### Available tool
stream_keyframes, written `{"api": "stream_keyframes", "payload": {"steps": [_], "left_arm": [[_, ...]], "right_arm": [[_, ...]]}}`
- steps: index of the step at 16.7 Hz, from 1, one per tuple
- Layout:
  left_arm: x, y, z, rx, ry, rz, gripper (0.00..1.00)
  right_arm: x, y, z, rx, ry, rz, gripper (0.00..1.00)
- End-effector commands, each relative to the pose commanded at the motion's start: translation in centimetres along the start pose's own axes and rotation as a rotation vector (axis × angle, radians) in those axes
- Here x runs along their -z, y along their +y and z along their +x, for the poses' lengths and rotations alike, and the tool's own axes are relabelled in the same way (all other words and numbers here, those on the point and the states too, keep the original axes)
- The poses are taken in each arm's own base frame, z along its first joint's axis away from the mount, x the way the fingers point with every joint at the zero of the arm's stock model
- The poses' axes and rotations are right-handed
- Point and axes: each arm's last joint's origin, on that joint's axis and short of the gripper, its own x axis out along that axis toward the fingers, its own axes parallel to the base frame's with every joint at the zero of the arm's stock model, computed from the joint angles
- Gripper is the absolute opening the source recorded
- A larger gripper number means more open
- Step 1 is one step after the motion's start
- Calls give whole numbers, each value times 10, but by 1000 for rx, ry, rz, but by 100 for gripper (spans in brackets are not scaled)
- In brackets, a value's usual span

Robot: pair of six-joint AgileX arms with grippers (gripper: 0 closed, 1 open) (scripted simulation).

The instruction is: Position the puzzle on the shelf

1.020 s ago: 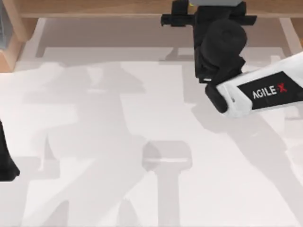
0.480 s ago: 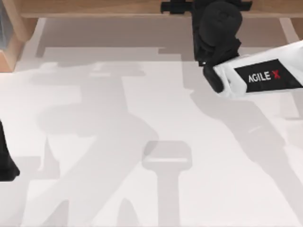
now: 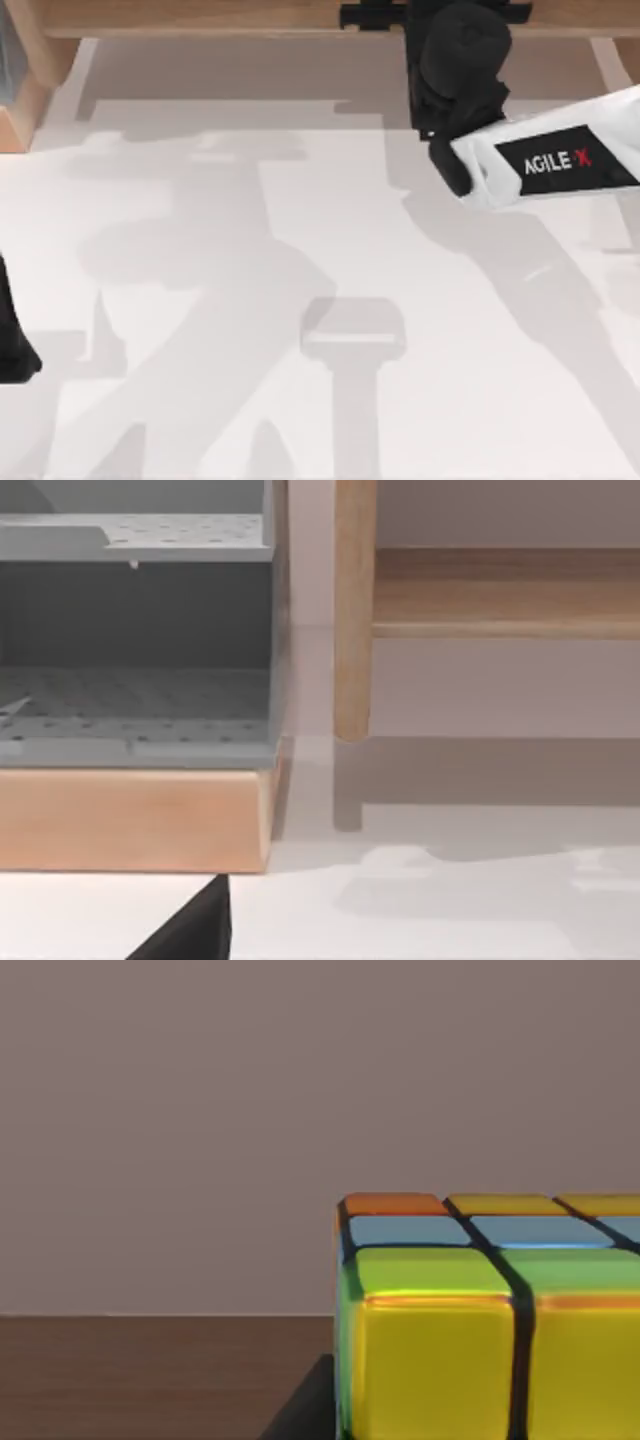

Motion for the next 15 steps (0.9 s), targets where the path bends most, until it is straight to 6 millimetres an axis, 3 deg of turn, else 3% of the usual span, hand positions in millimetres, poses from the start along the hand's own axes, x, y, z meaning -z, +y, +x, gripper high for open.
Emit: {"api": "stream_keyframes", "payload": {"steps": [7, 15], "left_arm": [[0, 0, 0, 0, 0, 0, 100], [0, 0, 0, 0, 0, 0, 100]], "right_arm": [[0, 0, 0, 0, 0, 0, 98], [0, 0, 0, 0, 0, 0, 100]]}}
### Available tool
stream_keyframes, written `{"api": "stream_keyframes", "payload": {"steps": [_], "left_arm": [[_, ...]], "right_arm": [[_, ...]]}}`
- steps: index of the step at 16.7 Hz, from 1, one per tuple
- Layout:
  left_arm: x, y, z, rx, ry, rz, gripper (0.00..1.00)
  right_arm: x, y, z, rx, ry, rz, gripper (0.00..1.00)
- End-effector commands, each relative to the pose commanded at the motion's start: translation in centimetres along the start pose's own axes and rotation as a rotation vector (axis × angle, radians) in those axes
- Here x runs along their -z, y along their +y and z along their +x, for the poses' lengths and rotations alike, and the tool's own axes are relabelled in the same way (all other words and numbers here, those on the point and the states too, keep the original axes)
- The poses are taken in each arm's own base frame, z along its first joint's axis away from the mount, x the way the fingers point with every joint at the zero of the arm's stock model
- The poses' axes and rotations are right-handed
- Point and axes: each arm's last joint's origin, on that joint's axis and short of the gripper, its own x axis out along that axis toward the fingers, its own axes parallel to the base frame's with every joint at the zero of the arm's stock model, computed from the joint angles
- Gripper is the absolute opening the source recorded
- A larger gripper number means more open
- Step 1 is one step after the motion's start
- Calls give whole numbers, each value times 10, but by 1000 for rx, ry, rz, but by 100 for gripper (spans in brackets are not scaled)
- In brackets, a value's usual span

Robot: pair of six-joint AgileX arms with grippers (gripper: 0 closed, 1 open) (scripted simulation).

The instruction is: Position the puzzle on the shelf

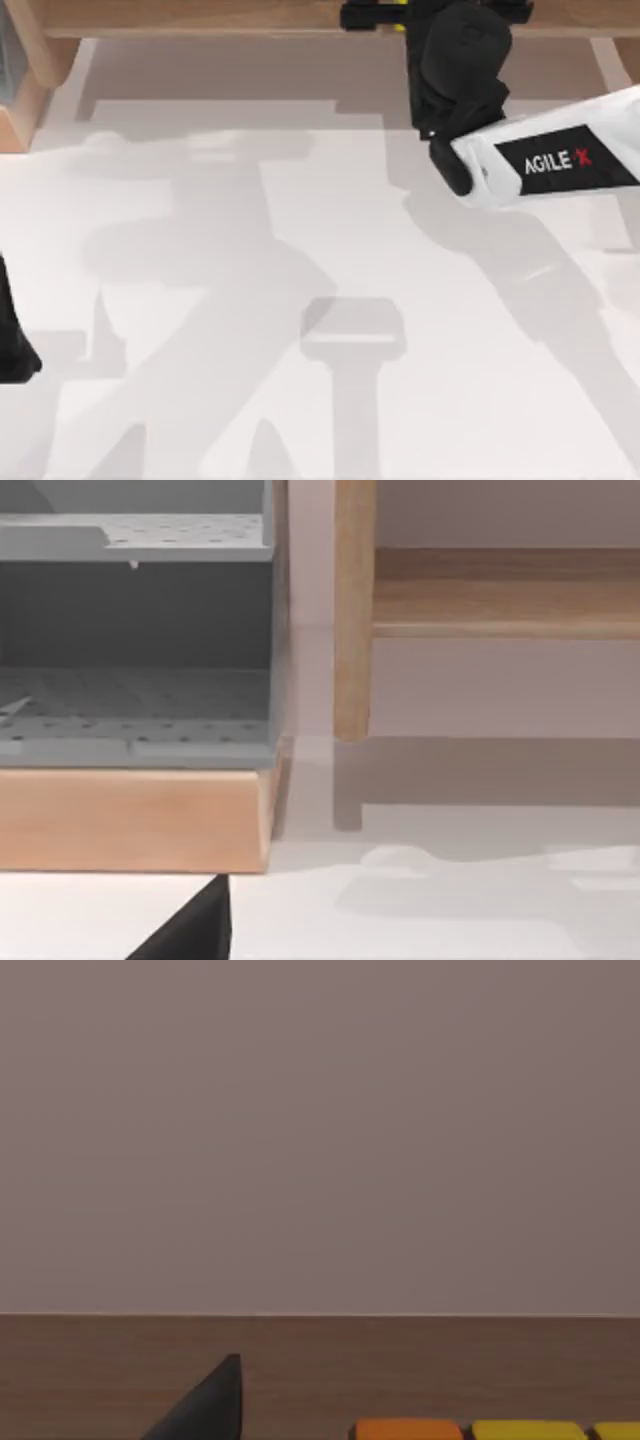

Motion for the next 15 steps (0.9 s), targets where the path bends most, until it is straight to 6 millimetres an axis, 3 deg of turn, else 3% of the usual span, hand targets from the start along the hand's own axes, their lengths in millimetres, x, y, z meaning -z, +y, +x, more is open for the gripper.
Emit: {"api": "stream_keyframes", "payload": {"steps": [3, 7, 11, 15], "left_arm": [[0, 0, 0, 0, 0, 0, 100], [0, 0, 0, 0, 0, 0, 100], [0, 0, 0, 0, 0, 0, 100], [0, 0, 0, 0, 0, 0, 100]], "right_arm": [[0, 0, -1, -10, 0, -4, 100], [-1, -26, -11, -107, 3, -69, 100], [8, -76, -39, -322, 22, -212, 100], [26, -139, -88, -584, 48, -384, 100]]}}
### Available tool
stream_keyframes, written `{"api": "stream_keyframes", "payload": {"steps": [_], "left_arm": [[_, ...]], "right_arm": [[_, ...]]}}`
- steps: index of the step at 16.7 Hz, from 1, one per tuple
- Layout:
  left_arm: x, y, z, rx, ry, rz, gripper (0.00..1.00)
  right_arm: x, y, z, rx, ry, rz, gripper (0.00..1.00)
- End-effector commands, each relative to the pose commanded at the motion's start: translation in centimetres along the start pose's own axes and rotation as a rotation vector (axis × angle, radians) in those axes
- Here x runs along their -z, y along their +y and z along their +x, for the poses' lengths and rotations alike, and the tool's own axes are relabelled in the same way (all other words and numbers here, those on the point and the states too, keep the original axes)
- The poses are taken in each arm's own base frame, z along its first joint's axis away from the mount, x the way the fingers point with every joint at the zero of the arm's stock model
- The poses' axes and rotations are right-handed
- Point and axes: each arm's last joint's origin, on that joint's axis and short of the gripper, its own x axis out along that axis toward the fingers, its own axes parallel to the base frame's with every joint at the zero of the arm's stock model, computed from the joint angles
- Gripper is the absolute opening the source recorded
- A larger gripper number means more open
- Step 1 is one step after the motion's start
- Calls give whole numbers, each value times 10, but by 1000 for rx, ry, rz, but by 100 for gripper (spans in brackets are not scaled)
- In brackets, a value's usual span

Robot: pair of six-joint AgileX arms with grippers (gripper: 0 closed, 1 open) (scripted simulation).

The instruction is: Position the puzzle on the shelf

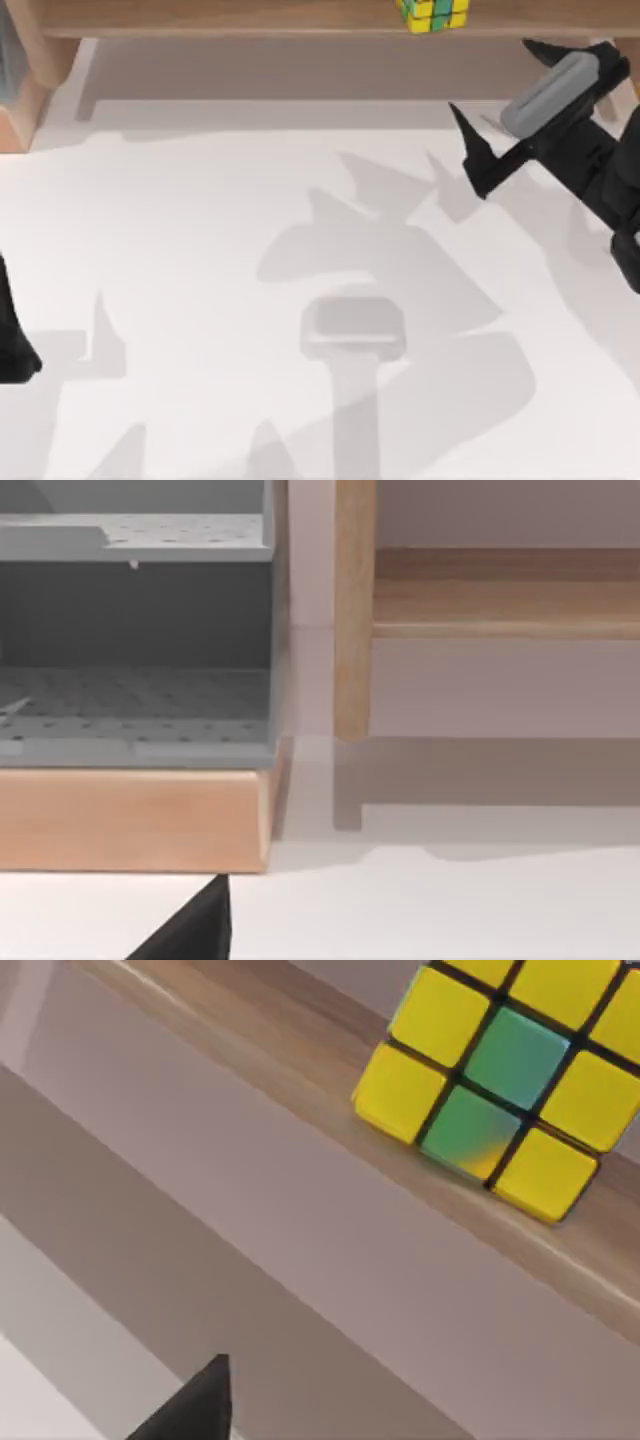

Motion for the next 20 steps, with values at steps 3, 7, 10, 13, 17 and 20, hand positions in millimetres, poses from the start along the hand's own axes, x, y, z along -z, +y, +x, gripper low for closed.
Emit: {"api": "stream_keyframes", "payload": {"steps": [3, 7, 10, 13, 17, 20], "left_arm": [[0, 0, 0, 0, 0, 0, 100], [0, 0, 0, 0, 0, 0, 100], [0, 0, 0, 0, 0, 0, 100], [0, 0, 0, 0, 0, 0, 100], [0, 0, 0, 0, 0, 0, 100], [0, 0, 0, 0, 0, 0, 100]], "right_arm": [[26, -7, -61, -145, 19, -120, 100], [46, -19, -136, -182, 41, -311, 100], [51, -38, -179, -104, 69, -518, 100], [56, -65, -212, 35, 156, -755, 100], [71, -103, -250, 211, 365, -994, 100], [82, -121, -269, 285, 490, -1075, 100]]}}
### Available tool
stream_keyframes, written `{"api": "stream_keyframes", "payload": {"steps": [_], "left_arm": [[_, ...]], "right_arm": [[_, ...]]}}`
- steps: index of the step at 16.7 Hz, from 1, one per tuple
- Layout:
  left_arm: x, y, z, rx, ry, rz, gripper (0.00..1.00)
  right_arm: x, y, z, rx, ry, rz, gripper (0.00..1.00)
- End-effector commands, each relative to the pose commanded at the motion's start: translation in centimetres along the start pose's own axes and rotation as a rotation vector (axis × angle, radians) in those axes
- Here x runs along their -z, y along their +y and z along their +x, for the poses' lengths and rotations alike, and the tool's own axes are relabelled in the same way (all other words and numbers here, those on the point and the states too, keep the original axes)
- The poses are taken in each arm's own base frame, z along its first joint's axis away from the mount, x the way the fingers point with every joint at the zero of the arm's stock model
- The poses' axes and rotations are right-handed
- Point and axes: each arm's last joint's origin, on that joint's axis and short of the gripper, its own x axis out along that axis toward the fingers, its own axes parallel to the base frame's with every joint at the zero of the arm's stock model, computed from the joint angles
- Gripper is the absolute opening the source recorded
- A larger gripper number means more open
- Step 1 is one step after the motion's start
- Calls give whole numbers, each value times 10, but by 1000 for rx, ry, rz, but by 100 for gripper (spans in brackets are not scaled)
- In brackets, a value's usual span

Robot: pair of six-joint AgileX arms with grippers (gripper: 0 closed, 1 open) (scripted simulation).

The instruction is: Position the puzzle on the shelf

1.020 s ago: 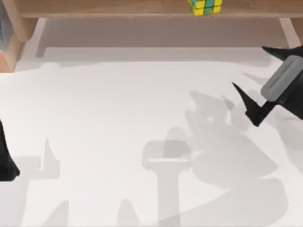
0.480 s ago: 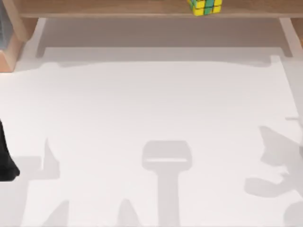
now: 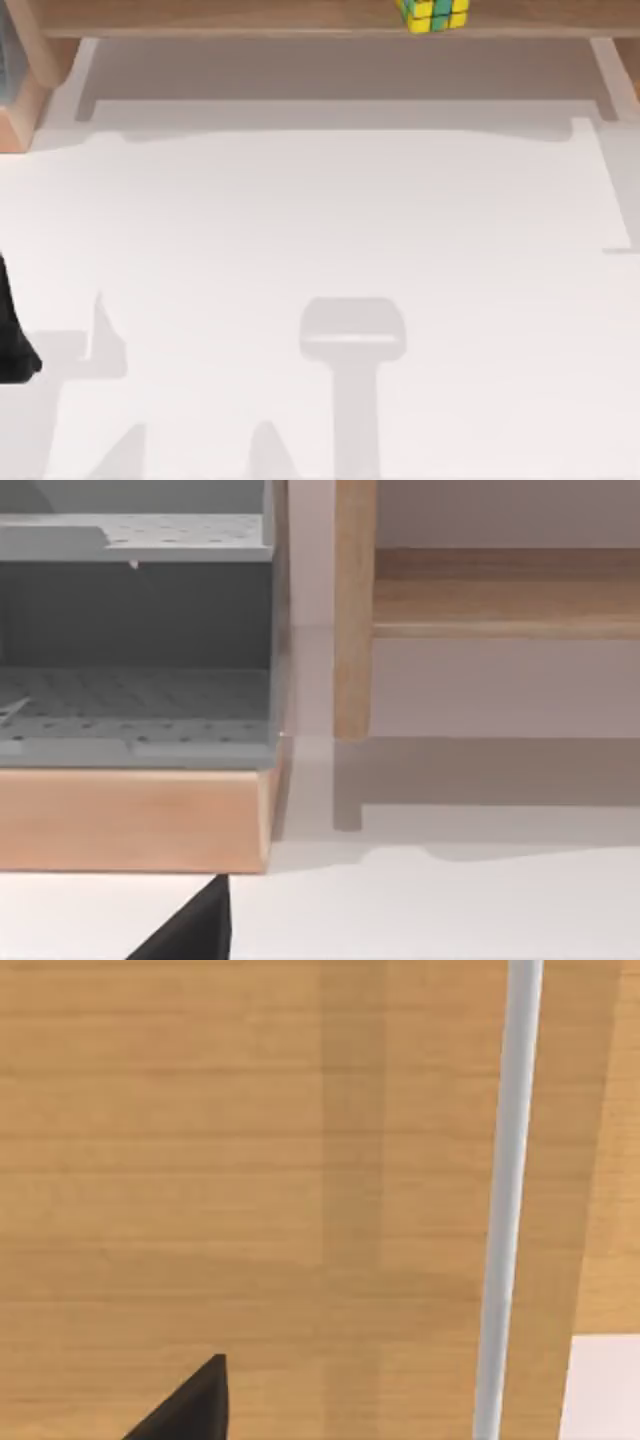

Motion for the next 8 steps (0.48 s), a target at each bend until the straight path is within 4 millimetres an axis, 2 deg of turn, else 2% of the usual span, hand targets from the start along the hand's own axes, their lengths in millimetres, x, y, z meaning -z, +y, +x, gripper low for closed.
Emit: {"api": "stream_keyframes", "payload": {"steps": [8], "left_arm": [[0, 0, 0, 0, 0, 0, 100]], "right_arm": [[4, 0, 4, 2, 17, -11, 100]]}}
